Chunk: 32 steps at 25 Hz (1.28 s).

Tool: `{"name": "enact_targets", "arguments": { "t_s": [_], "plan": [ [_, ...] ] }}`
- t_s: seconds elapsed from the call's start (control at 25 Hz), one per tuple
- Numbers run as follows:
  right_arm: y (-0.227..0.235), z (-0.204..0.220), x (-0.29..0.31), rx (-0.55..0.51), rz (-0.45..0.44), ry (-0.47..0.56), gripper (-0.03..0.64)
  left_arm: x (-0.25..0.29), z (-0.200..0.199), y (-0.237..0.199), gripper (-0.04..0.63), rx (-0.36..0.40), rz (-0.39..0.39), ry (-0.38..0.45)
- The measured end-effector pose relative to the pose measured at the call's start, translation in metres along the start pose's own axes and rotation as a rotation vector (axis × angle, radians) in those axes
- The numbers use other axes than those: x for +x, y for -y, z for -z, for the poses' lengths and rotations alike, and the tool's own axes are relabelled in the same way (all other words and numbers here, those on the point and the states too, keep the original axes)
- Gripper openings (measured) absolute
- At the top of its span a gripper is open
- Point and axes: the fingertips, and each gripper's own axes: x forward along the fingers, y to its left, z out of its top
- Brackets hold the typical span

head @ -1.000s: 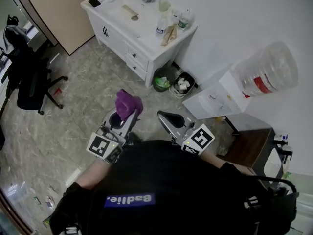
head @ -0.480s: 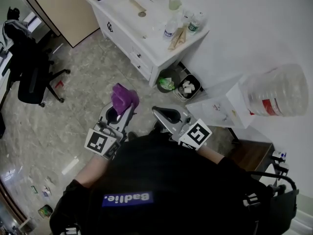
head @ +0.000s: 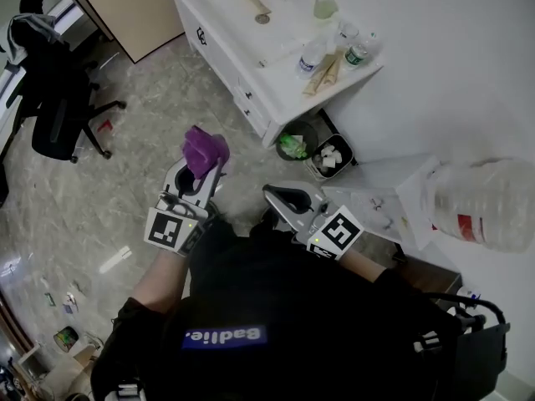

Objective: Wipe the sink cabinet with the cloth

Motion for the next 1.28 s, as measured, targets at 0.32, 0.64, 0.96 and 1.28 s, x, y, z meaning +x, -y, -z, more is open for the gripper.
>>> {"name": "enact_targets", "arguments": {
  "t_s": [0.32, 0.64, 0.96, 1.28],
  "plan": [
    [0.035, 0.026, 0.071, 0.008, 0.036, 0.022, -0.005, 0.045, 0.051, -0.095, 0.084, 0.035, 0.009, -0.027],
    [0.093, 0.115, 0.128, 0.039, 0.054, 0.016, -0.005, 0.111, 0.154, -0.178, 0.084, 0.074, 0.0, 0.013],
    [0.147, 0.223, 0.167, 0.03, 0.029, -0.024, -0.005, 0.17, 0.281, -0.246, 0.084, 0.08, -0.06, -0.009],
    [0.197, 0.332, 0.197, 0.022, 0.033, 0.012, -0.005, 0.221, 0.402, -0.295, 0.084, 0.09, -0.072, 0.008]
  ]
}}
